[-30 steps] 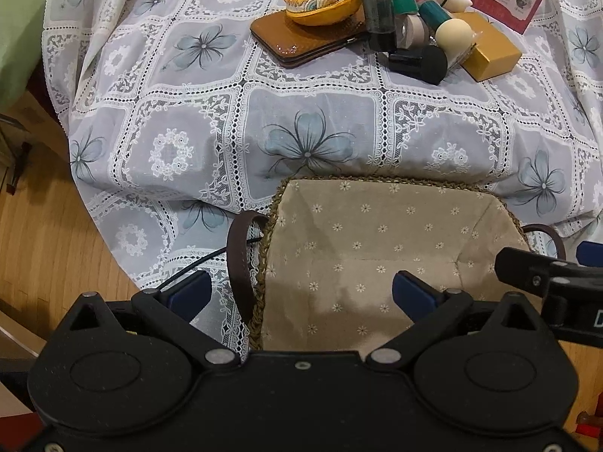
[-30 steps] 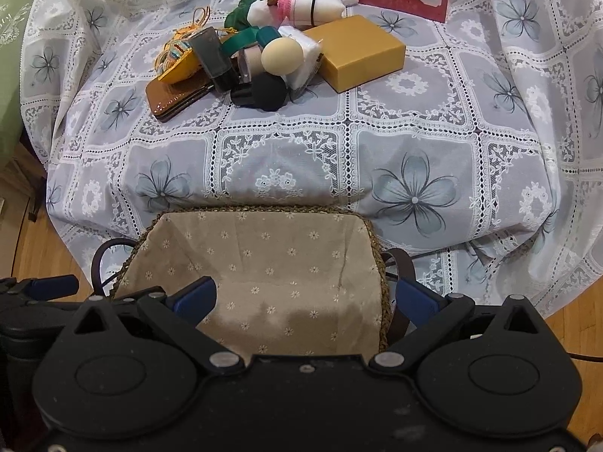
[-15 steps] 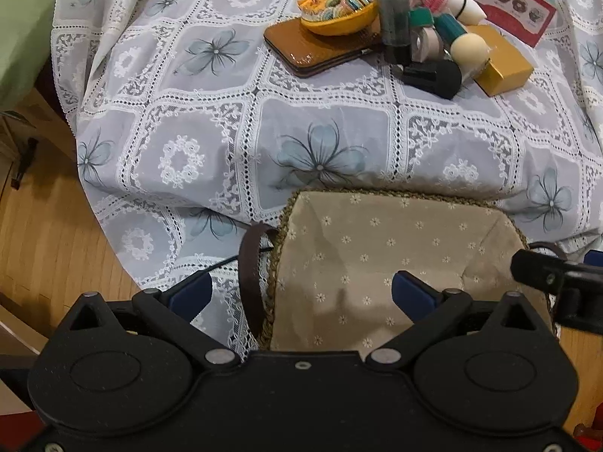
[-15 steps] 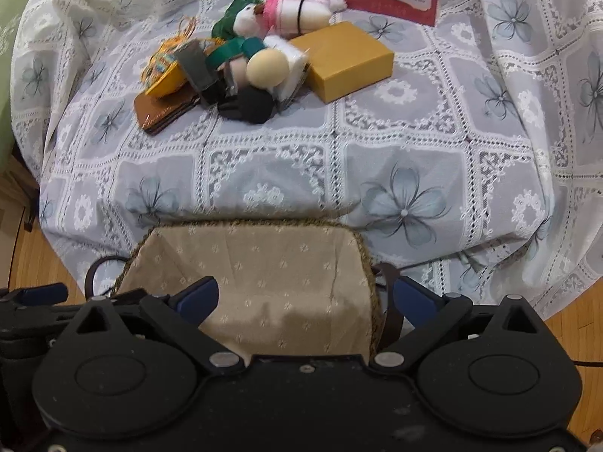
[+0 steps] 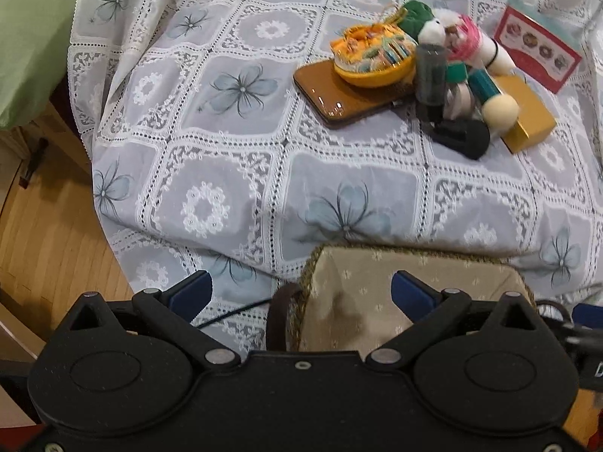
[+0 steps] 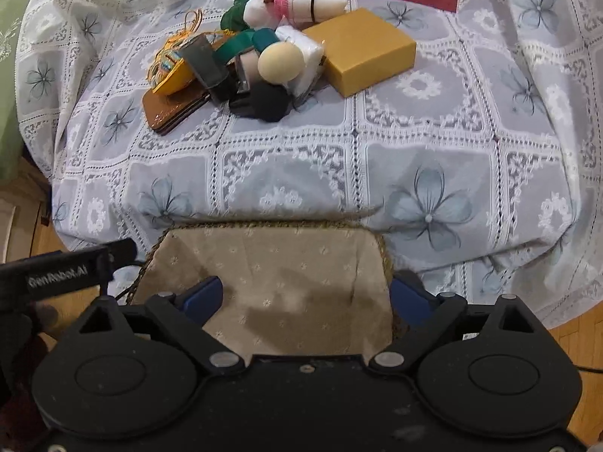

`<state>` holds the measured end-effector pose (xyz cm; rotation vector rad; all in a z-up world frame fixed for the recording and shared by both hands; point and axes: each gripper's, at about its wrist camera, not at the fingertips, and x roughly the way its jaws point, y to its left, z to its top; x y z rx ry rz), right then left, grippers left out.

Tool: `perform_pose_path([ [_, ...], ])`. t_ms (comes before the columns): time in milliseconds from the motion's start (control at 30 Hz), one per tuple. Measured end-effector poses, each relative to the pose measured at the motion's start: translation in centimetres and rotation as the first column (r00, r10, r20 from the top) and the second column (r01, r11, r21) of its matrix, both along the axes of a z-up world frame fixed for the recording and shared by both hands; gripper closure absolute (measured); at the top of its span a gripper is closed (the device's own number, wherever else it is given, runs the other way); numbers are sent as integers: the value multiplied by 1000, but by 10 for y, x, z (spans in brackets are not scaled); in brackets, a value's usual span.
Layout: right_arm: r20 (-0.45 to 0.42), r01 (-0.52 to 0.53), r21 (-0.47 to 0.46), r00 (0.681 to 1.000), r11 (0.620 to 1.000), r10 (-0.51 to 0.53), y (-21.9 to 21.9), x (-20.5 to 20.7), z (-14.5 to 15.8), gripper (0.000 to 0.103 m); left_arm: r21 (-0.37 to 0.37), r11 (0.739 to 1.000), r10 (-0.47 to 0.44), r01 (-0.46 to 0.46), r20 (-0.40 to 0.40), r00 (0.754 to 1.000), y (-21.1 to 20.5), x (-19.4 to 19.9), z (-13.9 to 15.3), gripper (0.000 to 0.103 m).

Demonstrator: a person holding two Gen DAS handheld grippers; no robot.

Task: Organize soft objects
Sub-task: 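Grasp the yellow embroidered pouch with left gripper while right gripper grasps the pink-edged towel roll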

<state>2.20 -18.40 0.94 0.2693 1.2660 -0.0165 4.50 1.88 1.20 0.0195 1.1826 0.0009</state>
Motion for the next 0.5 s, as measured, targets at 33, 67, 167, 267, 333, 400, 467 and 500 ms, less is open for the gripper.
perform_pose_path([
  [33, 12, 4, -12, 1000, 1000, -4, -1, 2, 1, 7, 0, 1000, 3, -3, 6, 1000, 0, 3, 1, 5],
  [67, 32, 11, -28, 999, 1000, -10, -2, 6, 4, 7, 1, 1000, 8, -8, 12, 1000, 1, 7, 3, 5],
  [167, 101, 37, -62, 994, 997, -30, -8, 18, 16, 7, 2, 1000, 10, -10, 48, 999, 1, 20, 11, 5],
  [267, 118, 69, -35, 991, 997, -64, -16, 30, 21, 7, 1, 1000, 3, -3, 105, 994, -5, 36, 24, 5],
  [333, 92, 76, -5, 993, 997, -75, -19, 38, 17, 7, 0, 1000, -13, 13, 139, 990, -14, 45, 30, 5],
  [400, 72, 74, -3, 995, 997, -74, -20, 44, 13, 8, -4, 1000, -27, 28, 161, 987, -23, 54, 35, 5],
  [467, 72, 74, -18, 995, 997, -72, -20, 48, 10, 10, -5, 999, -42, 44, 179, 983, -29, 65, 38, 5],
  [500, 73, 78, -18, 994, 997, -77, -22, 49, 10, 10, -5, 999, -45, 47, 187, 981, -32, 69, 40, 5],
])
